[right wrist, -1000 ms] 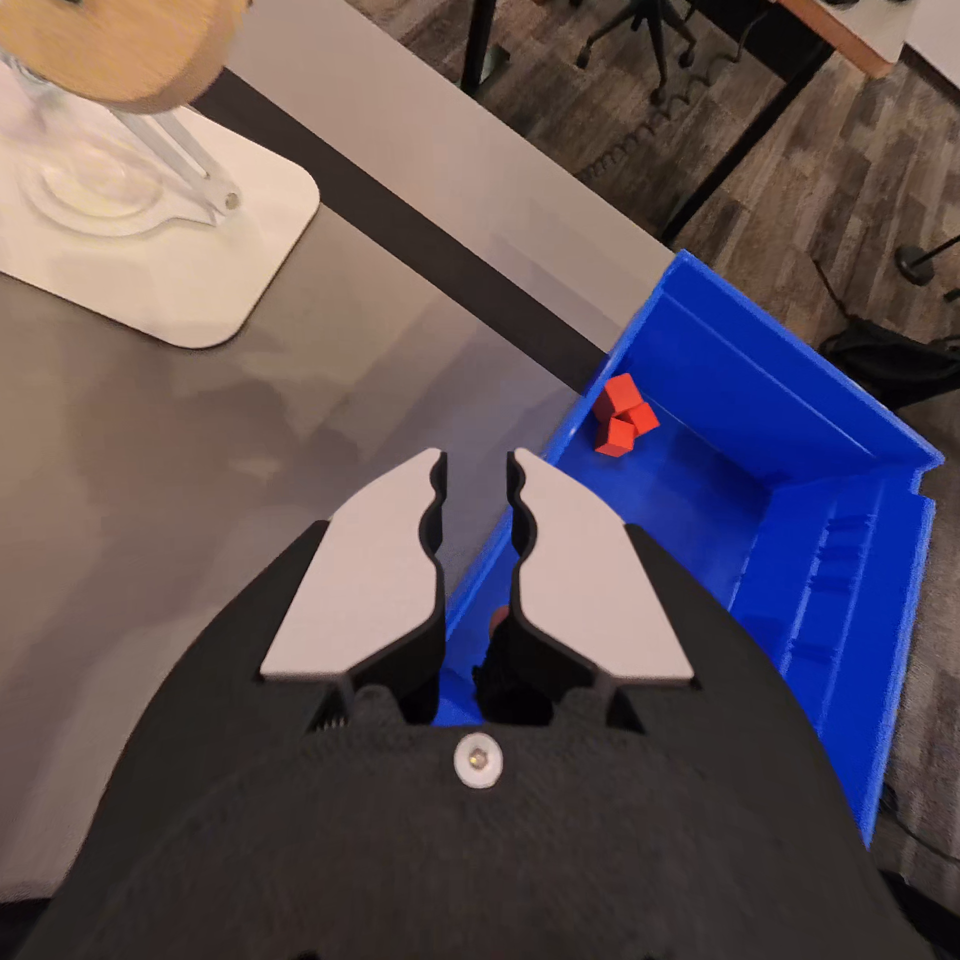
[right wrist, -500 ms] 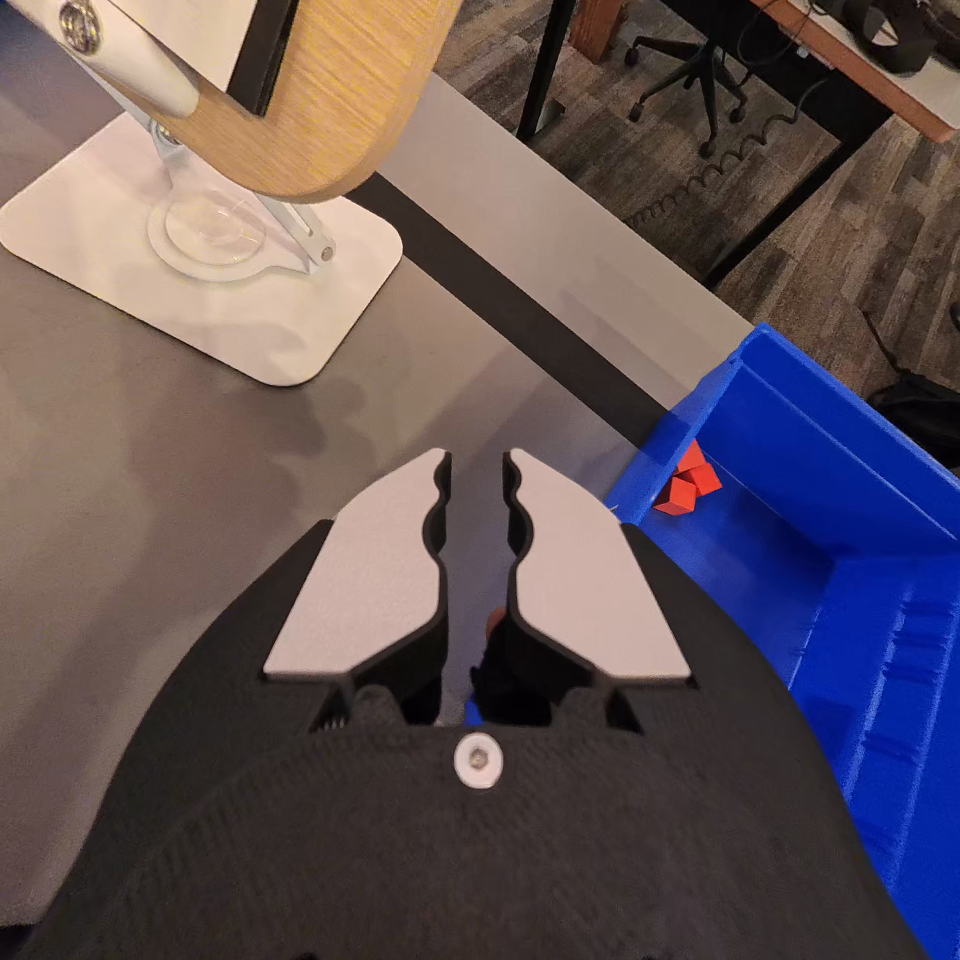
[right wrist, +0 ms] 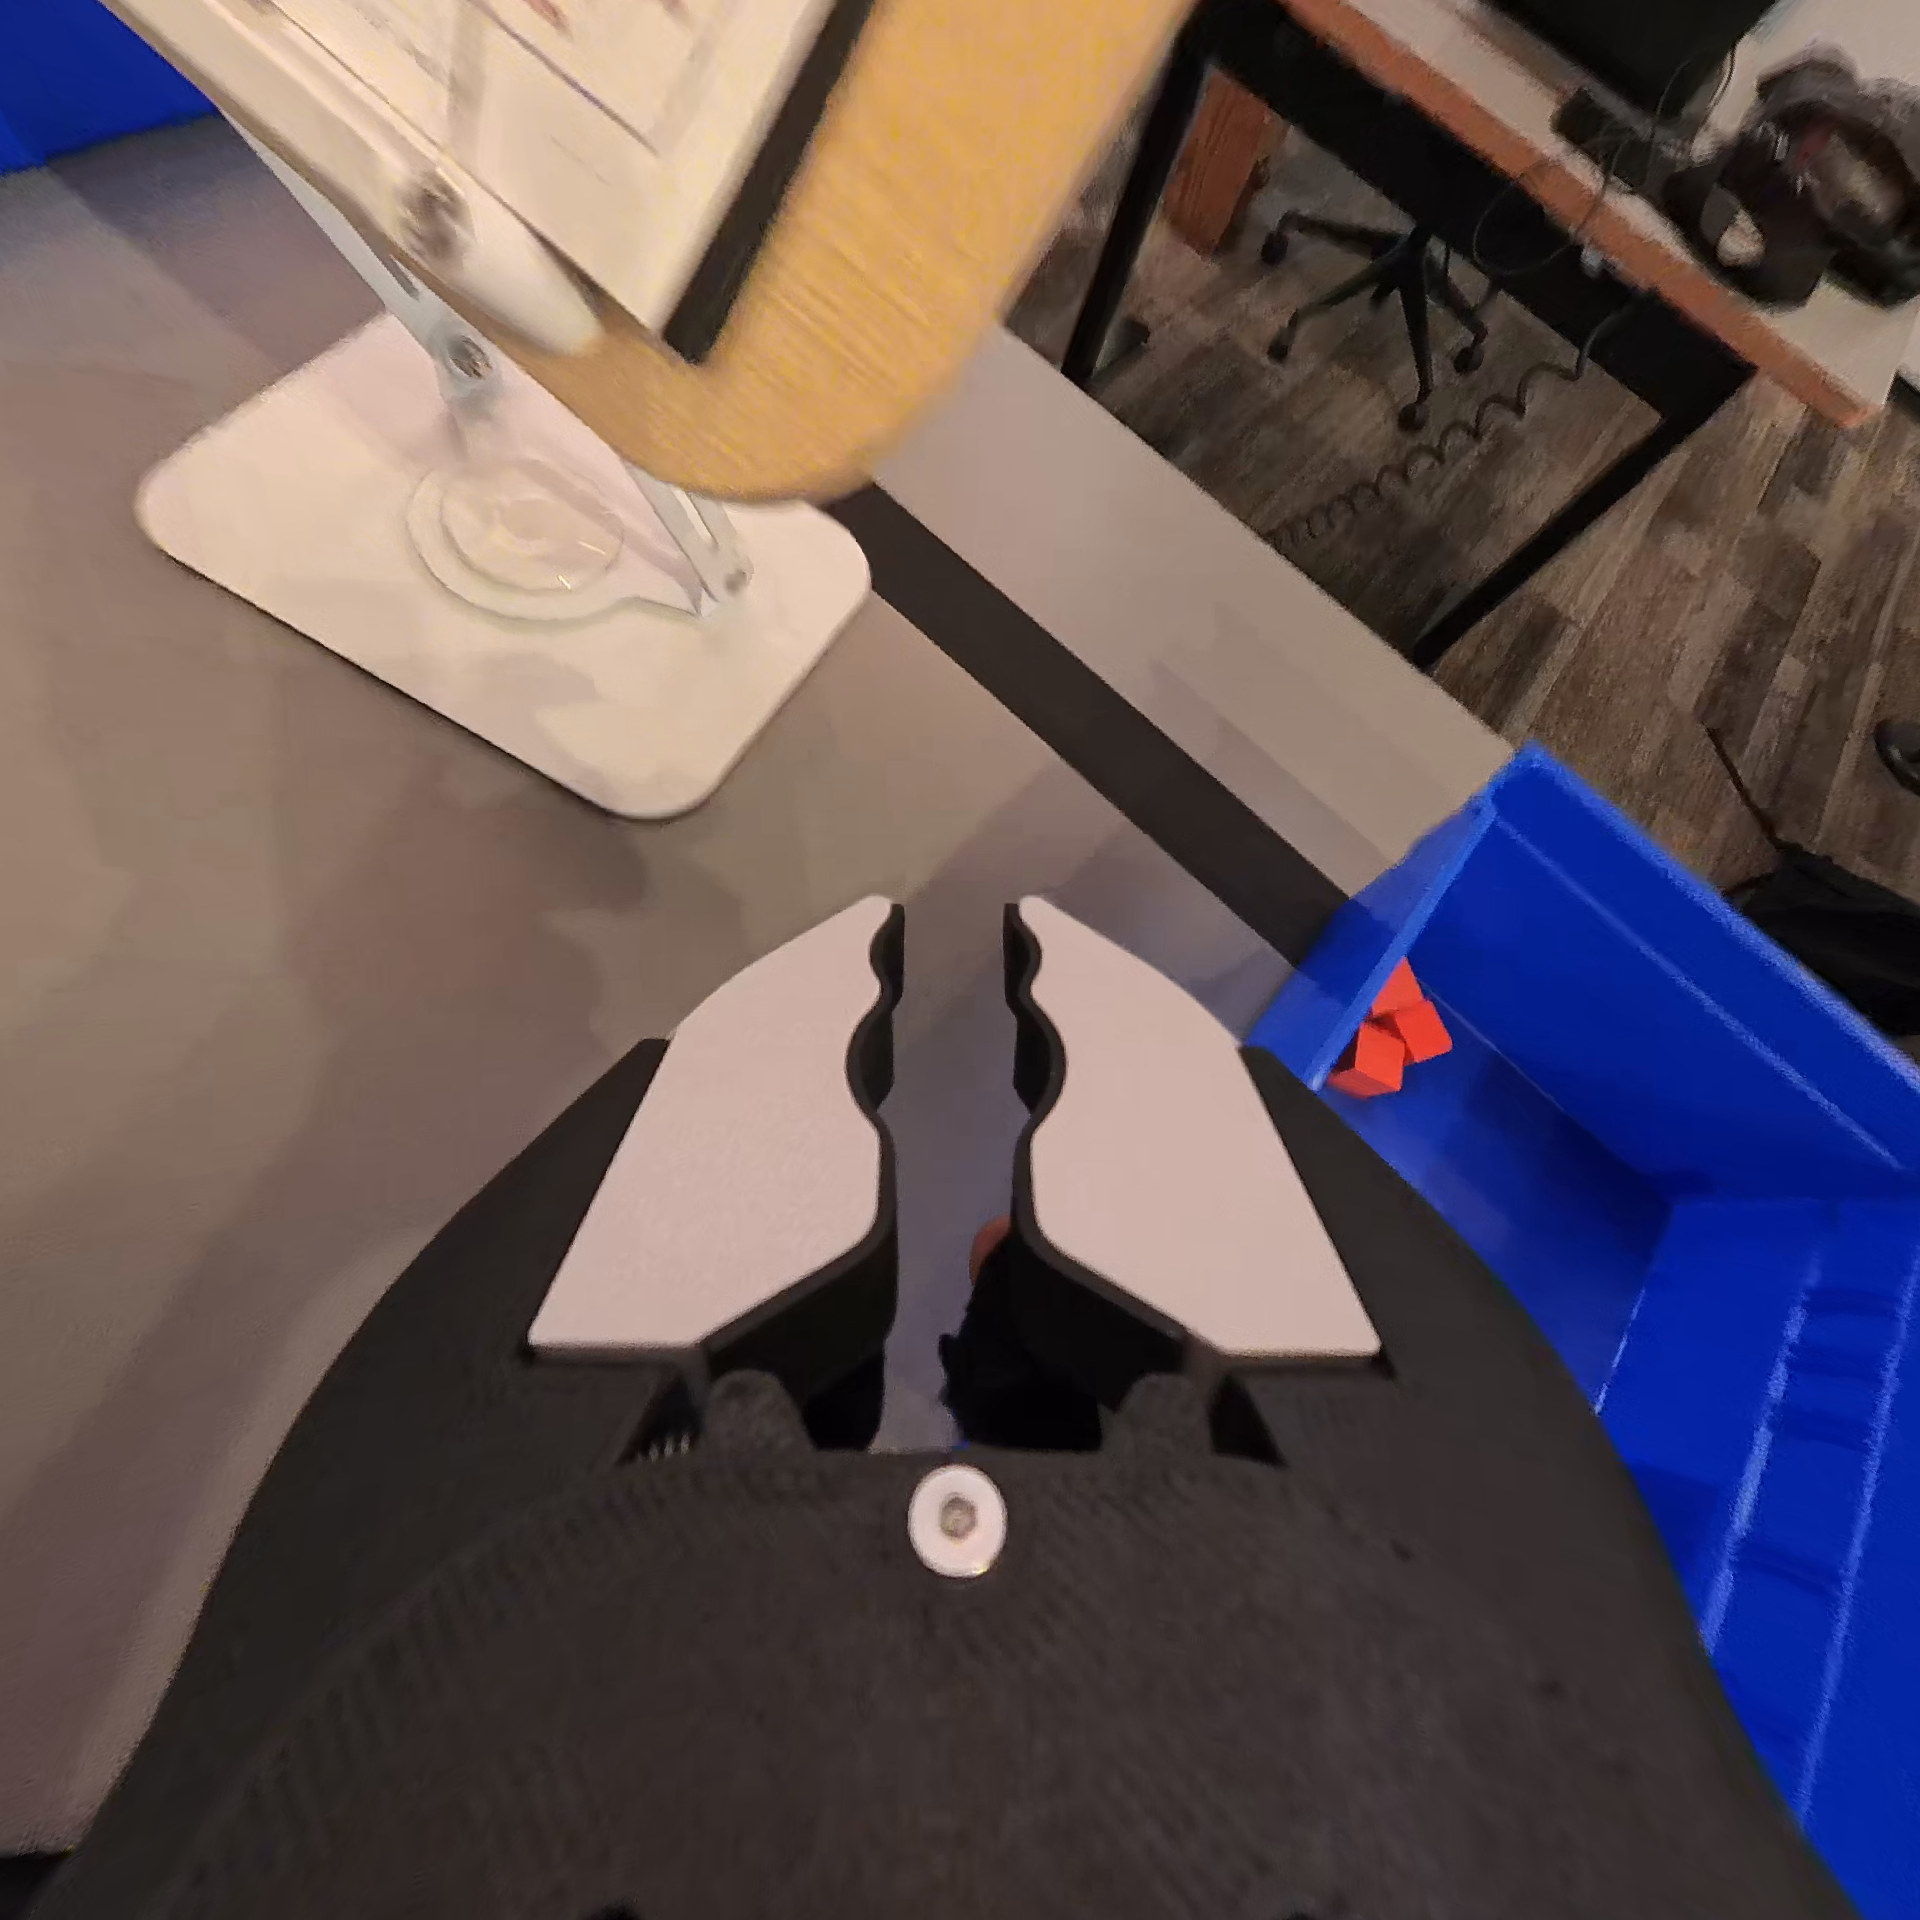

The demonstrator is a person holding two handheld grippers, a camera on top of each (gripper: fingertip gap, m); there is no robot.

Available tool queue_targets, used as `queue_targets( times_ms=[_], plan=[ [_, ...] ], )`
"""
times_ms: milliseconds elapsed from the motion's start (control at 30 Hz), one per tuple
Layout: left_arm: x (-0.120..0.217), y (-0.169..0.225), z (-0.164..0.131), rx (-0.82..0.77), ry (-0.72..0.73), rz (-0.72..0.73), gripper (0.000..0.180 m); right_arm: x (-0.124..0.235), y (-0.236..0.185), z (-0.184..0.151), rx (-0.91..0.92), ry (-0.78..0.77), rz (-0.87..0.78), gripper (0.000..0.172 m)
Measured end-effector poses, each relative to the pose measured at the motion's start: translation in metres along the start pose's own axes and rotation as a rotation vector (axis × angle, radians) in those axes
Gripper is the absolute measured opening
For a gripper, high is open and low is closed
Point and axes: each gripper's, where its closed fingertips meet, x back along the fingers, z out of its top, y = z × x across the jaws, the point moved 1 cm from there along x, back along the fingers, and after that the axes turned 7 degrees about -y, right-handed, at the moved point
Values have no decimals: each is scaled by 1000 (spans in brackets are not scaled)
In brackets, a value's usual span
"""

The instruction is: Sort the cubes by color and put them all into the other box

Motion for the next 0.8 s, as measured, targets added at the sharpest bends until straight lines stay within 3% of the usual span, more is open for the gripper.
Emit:
queue_targets(
  times_ms=[167, 300, 367, 500, 600, 800],
  plan=[
    [76, 40, 12, 145, 402, -224, 23, 21, -52, 54, 148, 222, 98, 24],
    [172, 110, 25, 128, 812, -539, 23, 36, -122, 103, 334, 445, 170, 28],
    [214, 152, 27, 72, 949, -706, 23, 38, -159, 121, 425, 526, 209, 32],
    [267, 233, 28, -75, 1065, -977, 23, 41, -219, 147, 597, 645, 248, 38],
    [287, 278, 30, -145, 1086, -1176, 23, 43, -245, 157, 672, 701, 269, 46],
    [297, 328, 34, -237, 1037, -1334, 23, 52, -263, 159, 744, 746, 281, 44]
  ],
)
